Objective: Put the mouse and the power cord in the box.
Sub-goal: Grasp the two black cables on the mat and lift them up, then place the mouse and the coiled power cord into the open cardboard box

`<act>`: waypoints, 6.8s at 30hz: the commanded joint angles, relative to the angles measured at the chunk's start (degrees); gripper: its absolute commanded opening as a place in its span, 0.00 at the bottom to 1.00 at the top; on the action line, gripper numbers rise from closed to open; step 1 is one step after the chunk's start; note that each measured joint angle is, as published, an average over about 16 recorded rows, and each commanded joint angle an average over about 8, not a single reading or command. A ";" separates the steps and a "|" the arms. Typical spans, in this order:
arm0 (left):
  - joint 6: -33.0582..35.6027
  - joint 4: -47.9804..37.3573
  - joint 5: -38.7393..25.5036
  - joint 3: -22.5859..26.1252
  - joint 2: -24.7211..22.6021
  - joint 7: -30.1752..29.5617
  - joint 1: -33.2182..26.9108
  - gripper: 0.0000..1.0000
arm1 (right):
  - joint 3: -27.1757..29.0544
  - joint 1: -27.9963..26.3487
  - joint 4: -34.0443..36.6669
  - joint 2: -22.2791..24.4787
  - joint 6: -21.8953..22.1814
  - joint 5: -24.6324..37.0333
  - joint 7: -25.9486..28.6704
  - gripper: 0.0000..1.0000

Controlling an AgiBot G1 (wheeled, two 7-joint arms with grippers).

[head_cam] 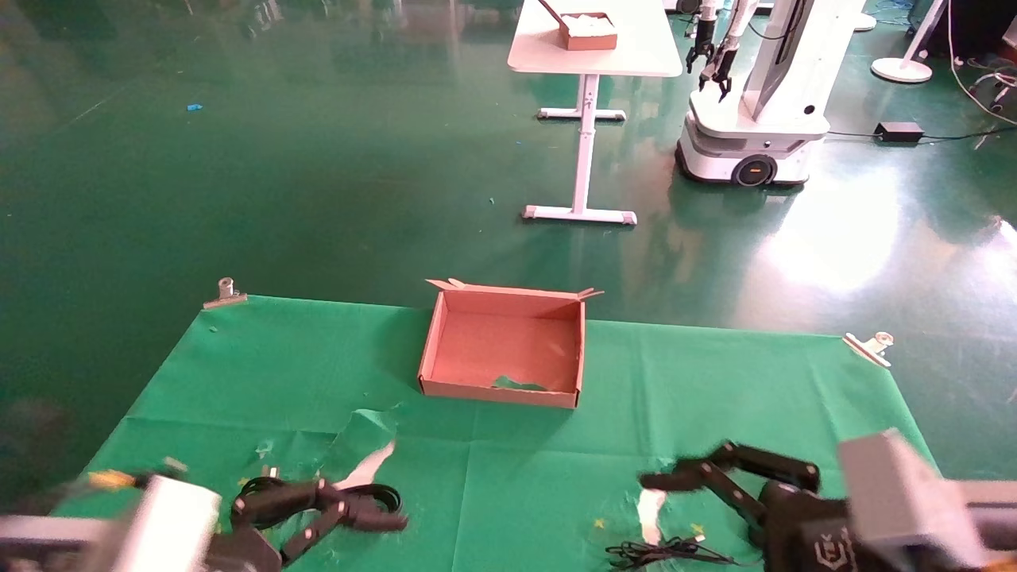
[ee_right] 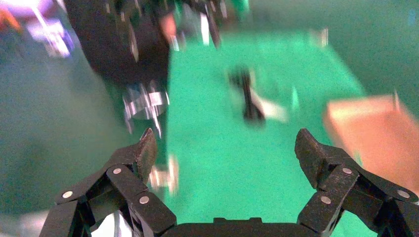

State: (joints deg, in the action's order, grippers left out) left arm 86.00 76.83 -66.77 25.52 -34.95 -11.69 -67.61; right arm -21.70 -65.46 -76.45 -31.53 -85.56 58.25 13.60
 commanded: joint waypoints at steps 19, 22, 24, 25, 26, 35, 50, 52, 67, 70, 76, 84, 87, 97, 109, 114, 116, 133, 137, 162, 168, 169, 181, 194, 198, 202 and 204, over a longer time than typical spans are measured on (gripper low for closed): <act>-3.18 0.10 -27.28 9.11 -4.77 0.44 -7.96 1.00 | -6.46 -7.06 0.04 -0.76 -2.02 14.98 3.89 1.00; -5.49 -0.04 -33.24 10.77 -6.95 0.39 -8.70 1.00 | -6.62 -7.16 0.28 -0.78 -1.92 14.88 3.61 1.00; -7.29 -0.23 -38.24 12.18 -8.96 -0.77 -9.15 1.00 | -6.67 -7.24 0.33 -0.54 -1.85 14.79 3.48 1.00; -8.16 -0.39 -40.86 12.93 -10.03 -1.66 -9.33 1.00 | -6.67 -7.27 0.35 -0.35 -1.83 14.75 3.41 1.00; -8.89 -0.64 -43.26 13.62 -11.11 -2.83 -9.47 1.00 | -6.65 -7.28 0.39 -0.12 -1.81 14.69 3.35 1.00; -15.53 -6.01 -63.40 18.77 -20.52 -12.81 -9.96 1.00 | -6.25 -6.52 0.75 2.24 -1.27 13.87 2.80 1.00; -18.41 -15.48 -66.74 19.85 -25.09 -12.28 -11.81 1.00 | -8.69 -7.59 0.16 1.14 -1.22 18.15 2.17 1.00; -18.49 -15.80 -66.63 19.84 -25.16 -12.03 -11.90 1.00 | -9.87 -8.20 0.18 0.13 -1.17 20.86 1.57 1.00; -18.68 -16.51 -66.39 19.83 -25.33 -11.51 -12.11 1.00 | -22.64 -18.85 11.21 -19.74 0.00 47.58 -5.76 1.00; -18.68 -16.53 -66.38 19.83 -25.33 -11.49 -12.11 1.00 | -24.28 -20.11 15.81 -23.81 1.10 50.34 -6.97 1.00; -18.69 -16.56 -66.37 19.83 -25.34 -11.47 -12.12 1.00 | -26.52 -22.25 25.00 -30.00 2.89 53.75 -9.64 1.00; -18.69 -16.57 -66.37 19.83 -25.34 -11.47 -12.12 1.00 | -27.68 -24.09 34.07 -33.99 4.58 55.42 -13.05 1.00; -18.69 -16.57 -66.37 19.83 -25.34 -11.47 -12.12 1.00 | -27.91 -24.34 36.49 -35.08 5.13 55.62 -14.18 1.00; -18.77 -16.63 -66.37 19.82 -25.35 -11.46 -12.12 0.03 | -28.29 -25.11 41.02 -37.27 5.63 55.78 -16.10 0.28; -18.70 -16.64 -66.22 19.82 -25.33 -11.46 -12.10 0.00 | -28.20 -25.00 40.38 -36.94 5.54 55.65 -15.92 0.00; -18.69 -16.62 -66.19 19.82 -25.33 -11.46 -12.10 0.00 | -28.18 -24.93 40.13 -36.82 5.51 55.62 -15.85 0.00; -18.69 -16.61 -66.20 19.82 -25.33 -11.46 -12.10 0.00 | -28.18 -24.90 40.06 -36.79 5.50 55.61 -15.83 0.00; -18.72 -16.57 -66.29 19.81 -25.33 -11.46 -12.11 0.00 | -28.10 -24.83 39.74 -36.65 5.34 55.52 -15.75 0.00; -18.75 -16.56 -66.30 19.80 -25.33 -11.46 -12.11 0.00 | -28.10 -24.82 39.71 -36.63 5.31 55.49 -15.74 0.00; -14.35 -12.96 -58.14 16.68 -23.92 -10.63 -15.57 0.00 | -26.88 -27.29 39.13 -35.67 6.07 54.84 -15.37 0.00; -12.24 -13.27 -50.01 12.73 -25.77 -10.59 -21.52 0.00 | -25.22 -32.39 39.28 -34.44 7.47 54.71 -14.55 0.00; -12.61 -13.82 -49.36 12.34 -26.50 -10.25 -22.40 0.00 | -24.99 -33.25 39.37 -34.20 7.73 54.79 -14.49 0.00; -32.24 -23.71 -56.57 15.86 -40.66 -1.66 -22.50 0.00 | -23.26 -41.90 38.20 -29.32 8.21 56.63 -11.90 0.00; -57.10 -33.33 -65.87 38.80 -44.10 -7.73 -19.68 0.56 | -23.16 -46.37 27.13 -23.10 2.55 59.17 -5.50 0.00; -58.04 -33.66 -66.45 43.62 -44.10 -12.93 -20.70 1.00 | -23.03 -46.34 23.49 -21.74 1.63 59.58 -3.31 0.00; -58.56 -33.42 -67.03 47.38 -44.08 -17.22 -21.78 1.00 | -22.75 -46.16 20.95 -20.98 1.42 59.57 -1.92 0.00; -58.80 -33.27 -67.34 48.99 -44.07 -19.12 -22.23 1.00 | -22.56 -46.01 20.04 -20.80 1.46 59.36 -1.46 0.00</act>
State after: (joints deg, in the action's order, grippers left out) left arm 27.24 43.56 -134.10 74.17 -79.02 -30.46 -89.73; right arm -44.27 -111.44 -56.05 -52.52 -84.04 117.49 11.88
